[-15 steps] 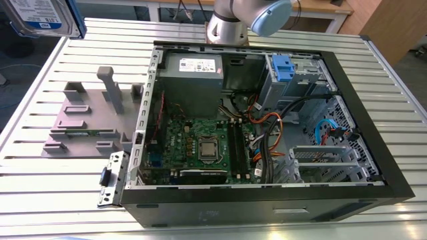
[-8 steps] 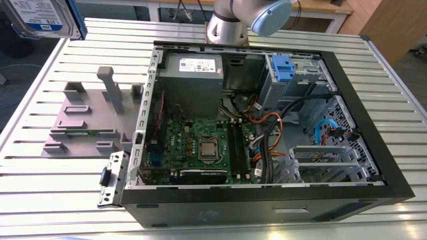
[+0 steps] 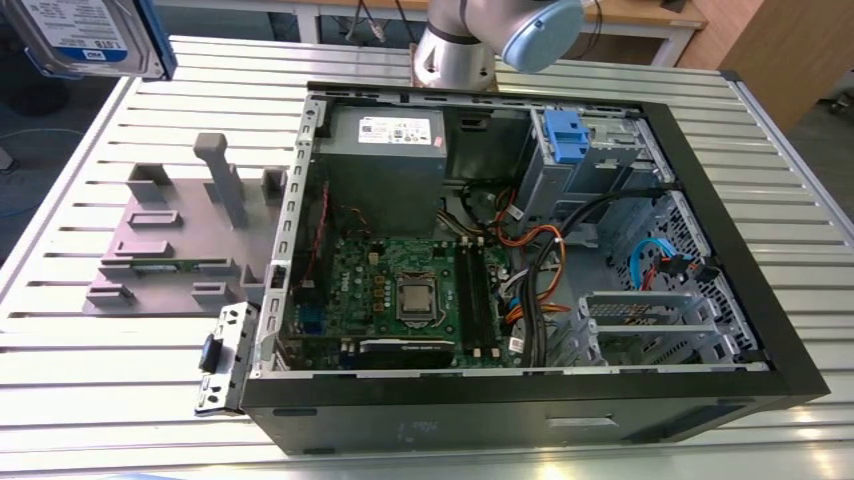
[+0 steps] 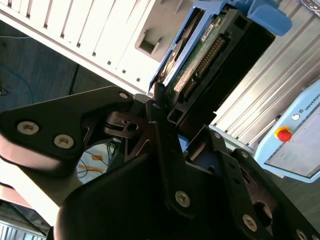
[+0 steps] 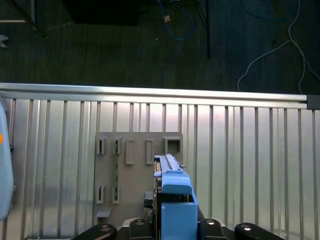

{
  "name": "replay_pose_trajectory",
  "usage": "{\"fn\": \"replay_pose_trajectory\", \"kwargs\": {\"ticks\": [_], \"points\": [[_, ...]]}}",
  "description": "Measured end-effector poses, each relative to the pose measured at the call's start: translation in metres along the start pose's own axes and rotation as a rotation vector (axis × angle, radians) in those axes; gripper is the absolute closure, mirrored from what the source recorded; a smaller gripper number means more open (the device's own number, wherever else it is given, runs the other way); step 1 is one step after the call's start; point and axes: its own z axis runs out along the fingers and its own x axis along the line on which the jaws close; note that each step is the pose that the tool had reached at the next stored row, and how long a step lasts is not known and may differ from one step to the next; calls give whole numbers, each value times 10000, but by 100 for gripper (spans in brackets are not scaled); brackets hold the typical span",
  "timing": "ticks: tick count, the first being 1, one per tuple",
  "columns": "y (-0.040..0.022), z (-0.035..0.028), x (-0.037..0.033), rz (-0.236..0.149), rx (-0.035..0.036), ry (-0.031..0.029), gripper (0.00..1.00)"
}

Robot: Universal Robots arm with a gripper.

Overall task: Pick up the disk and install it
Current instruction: 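Pick up the disk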

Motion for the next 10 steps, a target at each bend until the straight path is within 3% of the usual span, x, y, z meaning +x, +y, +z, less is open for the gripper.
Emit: {"fn": "replay_pose_trajectory", "kwargs": {"ticks": [10], "points": [[-140, -1, 1, 1, 1, -1, 63]]}}
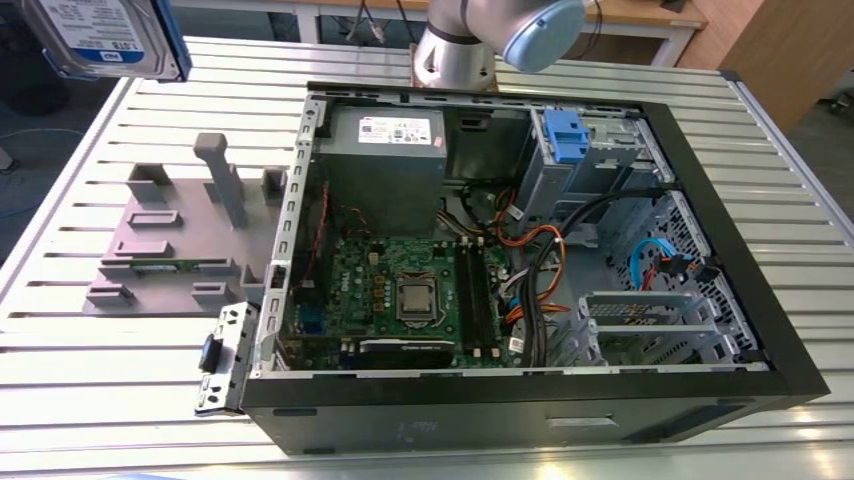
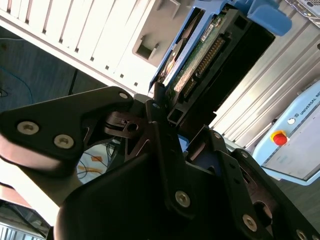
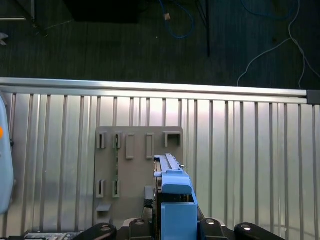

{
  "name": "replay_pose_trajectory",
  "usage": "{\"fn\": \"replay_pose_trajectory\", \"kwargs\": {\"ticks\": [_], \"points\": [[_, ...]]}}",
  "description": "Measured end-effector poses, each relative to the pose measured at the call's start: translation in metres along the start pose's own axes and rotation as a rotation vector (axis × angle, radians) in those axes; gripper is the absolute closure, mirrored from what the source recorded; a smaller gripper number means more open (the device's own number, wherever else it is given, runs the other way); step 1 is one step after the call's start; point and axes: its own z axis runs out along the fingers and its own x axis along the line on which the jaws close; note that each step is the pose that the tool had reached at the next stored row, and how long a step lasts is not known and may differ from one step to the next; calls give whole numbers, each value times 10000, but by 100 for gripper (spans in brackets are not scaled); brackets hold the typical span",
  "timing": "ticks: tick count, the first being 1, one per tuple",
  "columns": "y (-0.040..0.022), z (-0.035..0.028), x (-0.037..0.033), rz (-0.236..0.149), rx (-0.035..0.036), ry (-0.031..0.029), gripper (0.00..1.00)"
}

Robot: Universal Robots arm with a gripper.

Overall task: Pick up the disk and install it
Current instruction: 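Pick up the disk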

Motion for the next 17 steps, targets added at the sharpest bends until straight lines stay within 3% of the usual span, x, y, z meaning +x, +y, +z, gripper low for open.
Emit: {"fn": "replay_pose_trajectory", "kwargs": {"ticks": [17], "points": [[-257, -3, 3, 0, 0, 0, 63]]}}
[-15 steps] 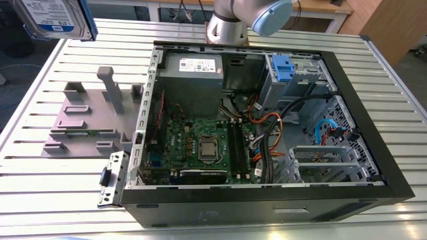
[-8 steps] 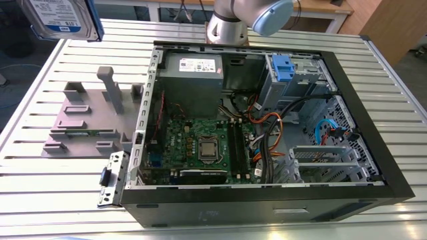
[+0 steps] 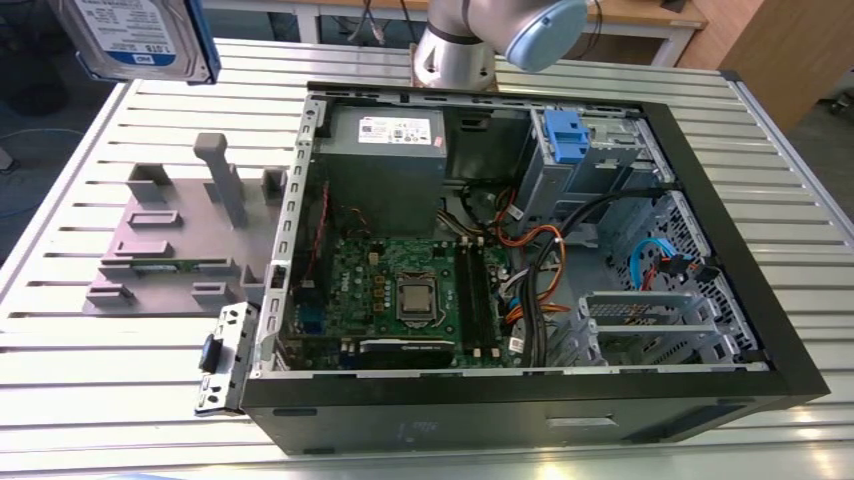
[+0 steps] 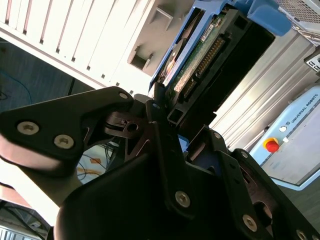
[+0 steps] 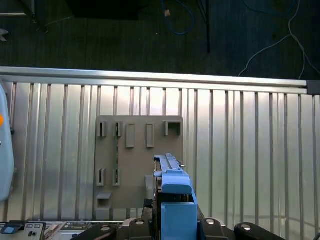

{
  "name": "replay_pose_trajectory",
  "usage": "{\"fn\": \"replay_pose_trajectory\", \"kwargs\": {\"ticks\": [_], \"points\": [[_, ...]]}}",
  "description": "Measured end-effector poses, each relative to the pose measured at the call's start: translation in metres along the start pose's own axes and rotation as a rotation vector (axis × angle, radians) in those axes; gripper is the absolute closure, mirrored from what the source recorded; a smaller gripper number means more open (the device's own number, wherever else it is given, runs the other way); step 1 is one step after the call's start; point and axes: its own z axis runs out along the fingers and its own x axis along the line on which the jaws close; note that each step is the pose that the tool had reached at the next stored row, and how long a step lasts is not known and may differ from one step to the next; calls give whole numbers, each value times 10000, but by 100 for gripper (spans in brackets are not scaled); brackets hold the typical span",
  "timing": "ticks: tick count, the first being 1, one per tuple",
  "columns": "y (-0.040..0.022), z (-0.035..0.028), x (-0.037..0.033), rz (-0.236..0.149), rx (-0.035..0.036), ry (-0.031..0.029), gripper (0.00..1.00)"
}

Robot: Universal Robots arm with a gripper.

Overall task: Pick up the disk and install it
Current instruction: 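Pick up the disk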

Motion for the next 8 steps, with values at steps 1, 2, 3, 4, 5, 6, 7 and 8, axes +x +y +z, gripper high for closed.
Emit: {"fn": "replay_pose_trajectory", "kwargs": {"ticks": [1, 2, 3, 4, 5, 6, 7, 8], "points": [[-12, 0, 0, 0, 0, 1, 63], [-25, -1, 0, 1, -1, 1, 63], [-37, -1, 0, 0, 0, 0, 63], [-50, -1, 1, 0, -1, 1, 63], [-61, -1, 1, 0, -1, 0, 63], [-72, -1, 1, 0, -1, 0, 63], [-82, -1, 1, 0, 0, 0, 63], [-94, 0, 1, 0, 0, 0, 63]]}}
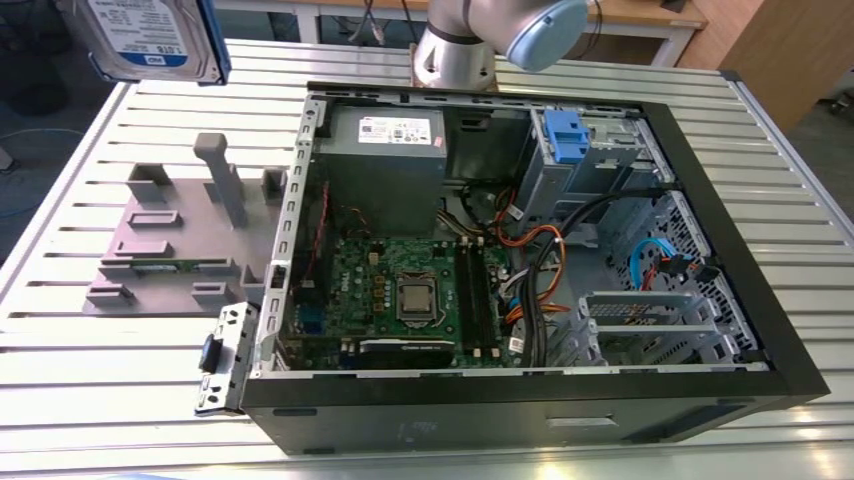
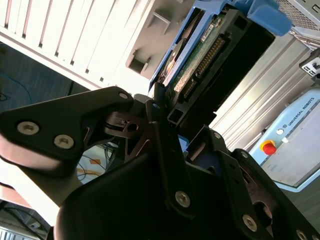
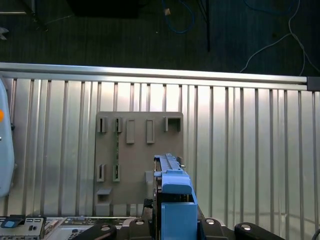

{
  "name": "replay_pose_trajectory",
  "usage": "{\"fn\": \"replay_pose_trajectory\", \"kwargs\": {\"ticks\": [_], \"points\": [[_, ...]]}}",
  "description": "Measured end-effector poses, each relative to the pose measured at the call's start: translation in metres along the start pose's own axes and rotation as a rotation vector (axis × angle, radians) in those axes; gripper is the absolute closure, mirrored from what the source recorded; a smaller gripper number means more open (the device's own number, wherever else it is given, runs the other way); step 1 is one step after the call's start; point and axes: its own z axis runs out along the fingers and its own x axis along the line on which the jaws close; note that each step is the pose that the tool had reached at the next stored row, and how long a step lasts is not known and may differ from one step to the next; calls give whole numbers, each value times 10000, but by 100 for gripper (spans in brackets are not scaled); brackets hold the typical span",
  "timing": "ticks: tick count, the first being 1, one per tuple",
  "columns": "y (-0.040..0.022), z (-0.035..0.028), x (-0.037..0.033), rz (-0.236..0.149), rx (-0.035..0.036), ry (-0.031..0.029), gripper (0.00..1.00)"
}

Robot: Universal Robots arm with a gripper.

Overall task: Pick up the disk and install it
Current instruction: 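Pick up the disk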

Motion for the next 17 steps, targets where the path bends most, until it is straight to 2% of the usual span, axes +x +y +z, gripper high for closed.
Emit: {"fn": "replay_pose_trajectory", "kwargs": {"ticks": [17], "points": [[-210, -4, 2, 0, 0, 0, 63]]}}
